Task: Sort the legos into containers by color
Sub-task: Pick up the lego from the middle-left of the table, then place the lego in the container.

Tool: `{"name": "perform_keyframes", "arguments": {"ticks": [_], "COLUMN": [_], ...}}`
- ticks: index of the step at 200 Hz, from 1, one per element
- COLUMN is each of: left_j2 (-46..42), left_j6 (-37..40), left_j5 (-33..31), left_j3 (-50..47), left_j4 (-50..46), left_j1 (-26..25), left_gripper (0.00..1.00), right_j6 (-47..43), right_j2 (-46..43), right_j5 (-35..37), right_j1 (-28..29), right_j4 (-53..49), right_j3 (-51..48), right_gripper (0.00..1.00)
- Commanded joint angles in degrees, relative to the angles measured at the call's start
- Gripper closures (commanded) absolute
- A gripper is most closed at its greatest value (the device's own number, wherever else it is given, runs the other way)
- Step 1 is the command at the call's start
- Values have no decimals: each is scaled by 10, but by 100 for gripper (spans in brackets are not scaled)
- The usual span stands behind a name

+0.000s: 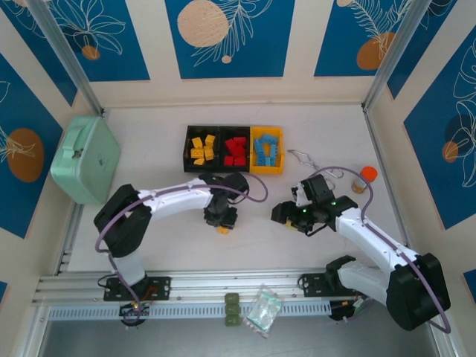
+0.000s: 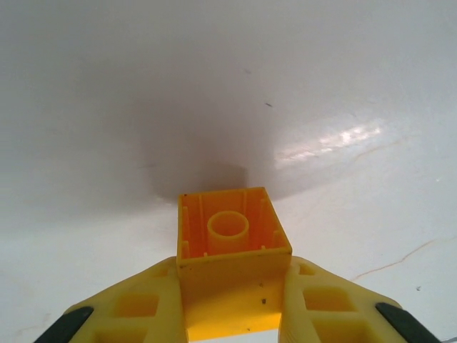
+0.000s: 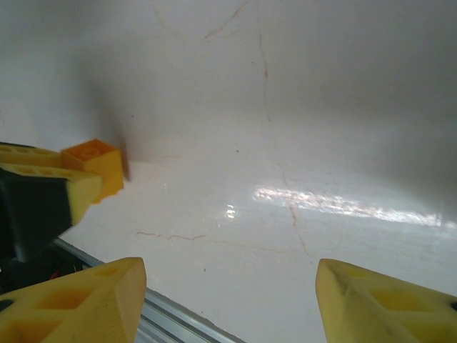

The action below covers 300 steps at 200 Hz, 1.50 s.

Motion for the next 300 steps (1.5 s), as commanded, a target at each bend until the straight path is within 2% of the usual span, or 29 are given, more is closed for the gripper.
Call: {"name": "perform_keyframes", "arguments": {"ticks": [1, 39, 76, 136, 207, 227, 239, 251, 272, 300], "left_j2": [-44, -68, -52, 68, 214, 243, 255, 251, 220, 147], "left_j6": [29, 74, 107, 145, 161, 162, 161, 159, 157, 152], "left_j5": [-31, -38, -45, -44, -49, -56, -53, -51, -56, -51], "left_j3": [-1, 26, 91, 241, 400, 439, 457, 457, 432, 352], "left_j4": [-21, -17, -6, -8, -34, -52, -63, -63, -54, -21], "left_j1": [41, 118, 199, 269, 285, 285, 285, 285, 285, 285], "left_gripper": [76, 76, 76, 76, 77, 67, 55, 49, 47, 46], "right_j6": [14, 28, 39, 51, 59, 59, 59, 59, 57, 40], "right_j2": [22, 87, 139, 159, 160, 162, 162, 161, 160, 160], "right_j5": [-1, 14, 23, 42, 59, 60, 63, 68, 73, 88], "right_j1": [25, 80, 118, 137, 139, 139, 140, 140, 138, 135], "right_j4": [35, 79, 101, 105, 95, 94, 91, 88, 85, 72], "right_j3": [32, 67, 101, 115, 112, 114, 115, 116, 119, 133], "right_gripper": [35, 36, 36, 36, 36, 36, 36, 36, 36, 35]}}
